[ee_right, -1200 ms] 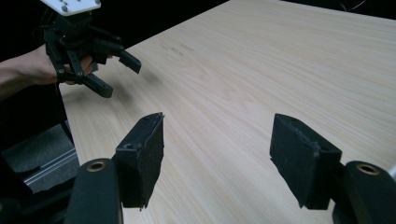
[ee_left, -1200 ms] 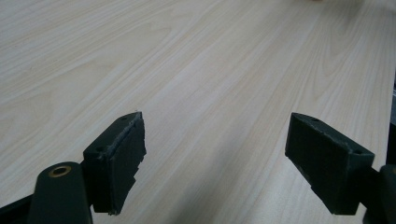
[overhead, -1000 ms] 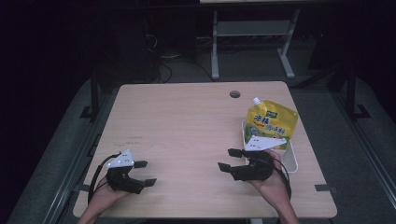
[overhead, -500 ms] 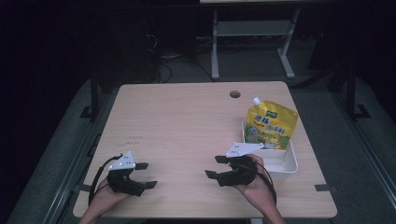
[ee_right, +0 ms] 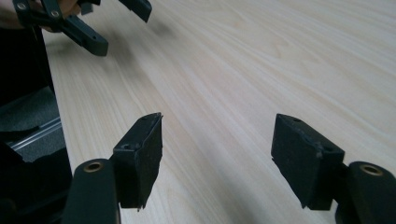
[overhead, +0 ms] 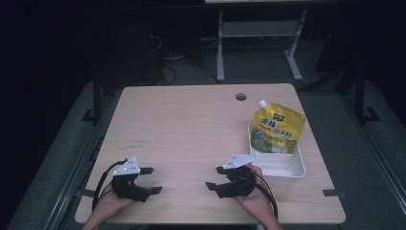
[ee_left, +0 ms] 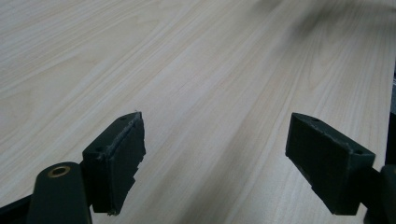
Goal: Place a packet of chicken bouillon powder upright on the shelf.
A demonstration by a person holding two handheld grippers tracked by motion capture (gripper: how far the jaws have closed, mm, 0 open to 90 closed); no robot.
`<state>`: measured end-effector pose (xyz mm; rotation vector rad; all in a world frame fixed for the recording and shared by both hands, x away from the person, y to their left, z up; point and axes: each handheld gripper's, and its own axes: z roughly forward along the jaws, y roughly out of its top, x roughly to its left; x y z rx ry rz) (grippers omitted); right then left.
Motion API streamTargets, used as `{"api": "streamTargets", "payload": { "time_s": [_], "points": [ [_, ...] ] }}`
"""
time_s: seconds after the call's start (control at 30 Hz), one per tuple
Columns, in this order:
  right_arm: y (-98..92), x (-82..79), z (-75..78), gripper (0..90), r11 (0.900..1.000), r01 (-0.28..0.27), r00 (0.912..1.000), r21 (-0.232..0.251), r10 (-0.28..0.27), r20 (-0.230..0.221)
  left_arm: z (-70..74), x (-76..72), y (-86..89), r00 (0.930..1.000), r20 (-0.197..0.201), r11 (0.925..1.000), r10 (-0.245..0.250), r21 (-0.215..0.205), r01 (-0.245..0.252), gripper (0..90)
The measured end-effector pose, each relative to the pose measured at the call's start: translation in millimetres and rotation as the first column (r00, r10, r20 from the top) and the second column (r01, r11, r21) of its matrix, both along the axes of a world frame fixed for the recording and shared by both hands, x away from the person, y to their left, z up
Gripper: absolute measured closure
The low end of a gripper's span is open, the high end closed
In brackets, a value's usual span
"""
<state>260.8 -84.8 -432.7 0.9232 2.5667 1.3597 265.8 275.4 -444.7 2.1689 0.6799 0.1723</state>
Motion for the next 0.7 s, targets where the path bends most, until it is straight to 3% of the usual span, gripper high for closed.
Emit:
{"api": "streamTargets", "payload": {
  "time_s": [0.53, 0.7],
  "points": [
    [5.7, -12.1, -16.0, 32.4, 0.999, -0.006, 0.9999, -0.040, 0.005, -0.009, -4.7, -1.3, -7.7, 0.9999, 0.007, 0.9999, -0.010, 0.006, 0.010, 18.6],
    [4.6, -12.0, -15.4, 32.4, 1.000, 0.000, 1.0000, -0.029, 0.000, -0.006, -5.9, -1.3, -9.4, 0.9998, 0.009, 0.9998, -0.016, 0.014, 0.016, 18.6]
  ]
}}
